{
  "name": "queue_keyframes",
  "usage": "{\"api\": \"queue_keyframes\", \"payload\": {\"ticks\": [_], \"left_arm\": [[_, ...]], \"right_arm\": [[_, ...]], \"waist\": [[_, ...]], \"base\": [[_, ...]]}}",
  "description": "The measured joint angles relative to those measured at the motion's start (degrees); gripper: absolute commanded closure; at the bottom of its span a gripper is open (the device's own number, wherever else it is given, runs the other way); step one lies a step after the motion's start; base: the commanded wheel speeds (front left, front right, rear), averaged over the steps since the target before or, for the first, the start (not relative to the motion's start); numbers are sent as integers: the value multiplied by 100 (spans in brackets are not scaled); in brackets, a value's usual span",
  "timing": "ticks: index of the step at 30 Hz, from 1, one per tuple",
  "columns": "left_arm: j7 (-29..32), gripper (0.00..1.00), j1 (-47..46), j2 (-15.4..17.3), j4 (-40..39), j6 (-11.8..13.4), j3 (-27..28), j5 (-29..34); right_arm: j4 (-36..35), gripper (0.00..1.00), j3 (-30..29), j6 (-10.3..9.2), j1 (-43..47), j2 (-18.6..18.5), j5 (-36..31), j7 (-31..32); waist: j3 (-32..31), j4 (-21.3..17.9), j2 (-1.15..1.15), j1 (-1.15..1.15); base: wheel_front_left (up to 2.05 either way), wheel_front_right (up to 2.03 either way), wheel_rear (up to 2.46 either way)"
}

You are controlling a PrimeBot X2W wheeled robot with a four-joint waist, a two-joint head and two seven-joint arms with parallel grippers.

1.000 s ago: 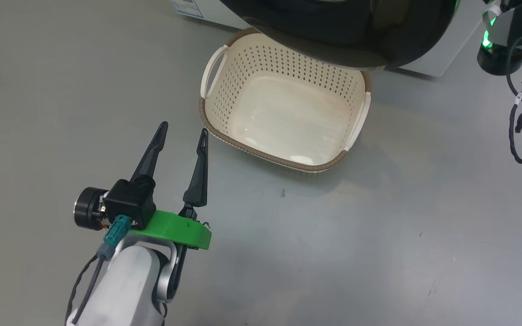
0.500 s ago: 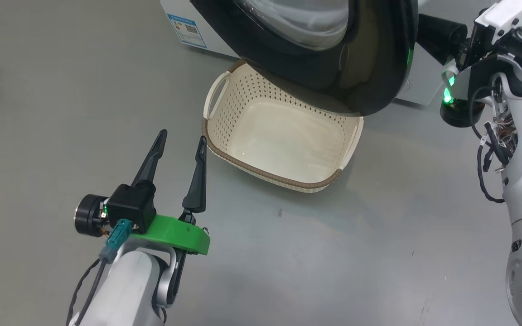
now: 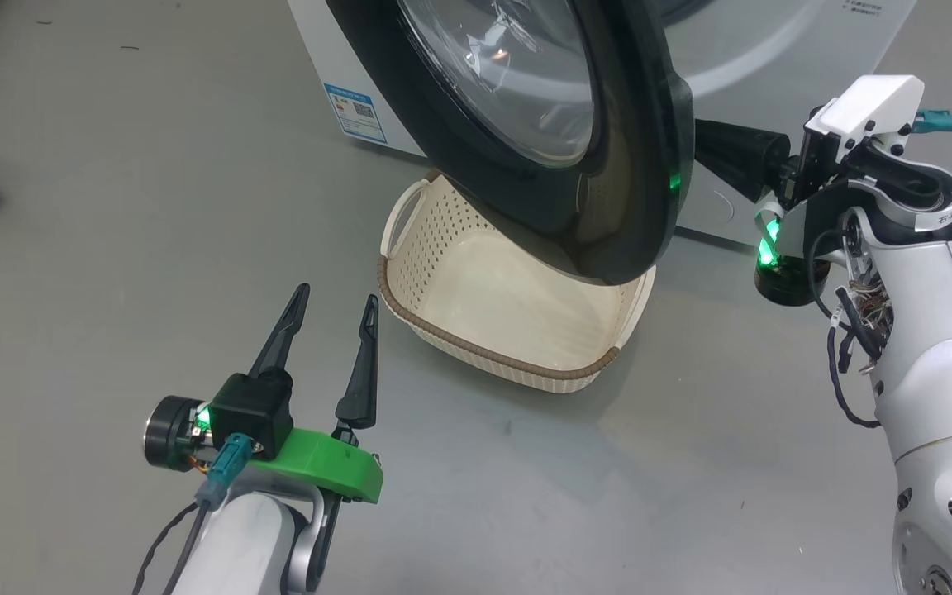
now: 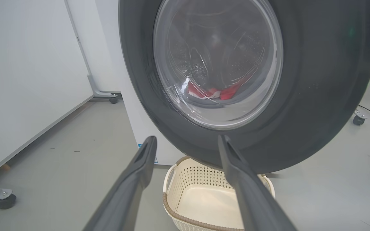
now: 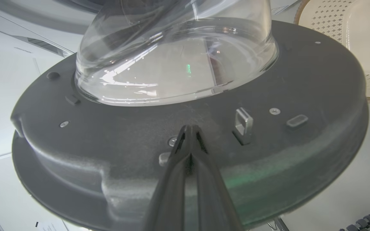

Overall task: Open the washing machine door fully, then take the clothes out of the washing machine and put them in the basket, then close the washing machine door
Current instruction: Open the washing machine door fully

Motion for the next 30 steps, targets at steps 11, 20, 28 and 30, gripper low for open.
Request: {"api": "queue_keyframes", "payload": {"ticks": [11,20,28,30], "left_arm": [[0,0,97,4,-11,0,4,67],[0,0,110,5,-34,0,2,96],[0,0,128,7,-44,0,-19,96],[0,0,128,7,-46,0,-32,96]], "right_arm": [[-97,100,250,-19,258,76,194,192],[-280,100,546,-67,364,91,281,276],[-516,100,1009,-120,514,92,781,389],[-600,100,1123,-120,539,107,913,393]], "waist": [[-180,14,0,0],[-202,17,0,0],[-192,28,0,0],[-186,35,0,0]], "base": [[0,0,0],[0,0,0],[0,0,0],[0,0,0]]}}
